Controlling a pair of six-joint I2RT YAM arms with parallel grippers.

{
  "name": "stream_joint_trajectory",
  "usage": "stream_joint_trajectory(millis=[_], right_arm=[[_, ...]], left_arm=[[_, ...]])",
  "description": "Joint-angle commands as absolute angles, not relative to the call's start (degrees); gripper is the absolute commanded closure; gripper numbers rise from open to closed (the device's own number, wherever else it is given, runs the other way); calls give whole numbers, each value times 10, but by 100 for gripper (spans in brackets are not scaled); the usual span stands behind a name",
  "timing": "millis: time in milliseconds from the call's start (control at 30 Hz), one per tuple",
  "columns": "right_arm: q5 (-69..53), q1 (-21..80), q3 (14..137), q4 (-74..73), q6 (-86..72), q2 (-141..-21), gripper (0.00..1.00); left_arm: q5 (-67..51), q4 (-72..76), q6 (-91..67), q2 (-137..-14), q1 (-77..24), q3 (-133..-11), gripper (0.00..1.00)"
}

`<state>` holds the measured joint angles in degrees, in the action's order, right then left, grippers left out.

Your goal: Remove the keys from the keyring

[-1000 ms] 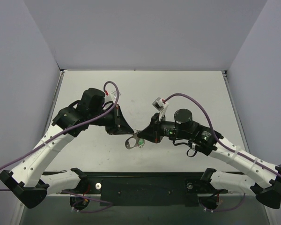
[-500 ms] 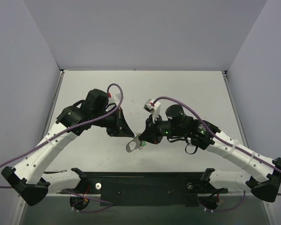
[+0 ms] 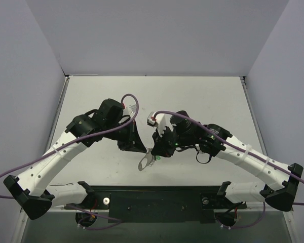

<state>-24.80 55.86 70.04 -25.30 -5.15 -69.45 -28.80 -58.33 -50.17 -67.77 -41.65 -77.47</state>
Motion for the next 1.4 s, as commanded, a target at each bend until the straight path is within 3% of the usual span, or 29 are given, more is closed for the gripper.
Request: stream_joint_trajectory(millis=[0, 667, 1367], right_arm=[[-184, 563, 712, -344, -4, -702, 100], [14, 624, 710, -306, 39, -697, 100], [105, 633, 641, -221, -17, -637, 100]], left_arm=[[-301, -626, -482, -673, -427, -783, 100], [-325, -596, -491, -666, -436, -728, 100], [-296, -577, -506, -657, -450, -716, 100]])
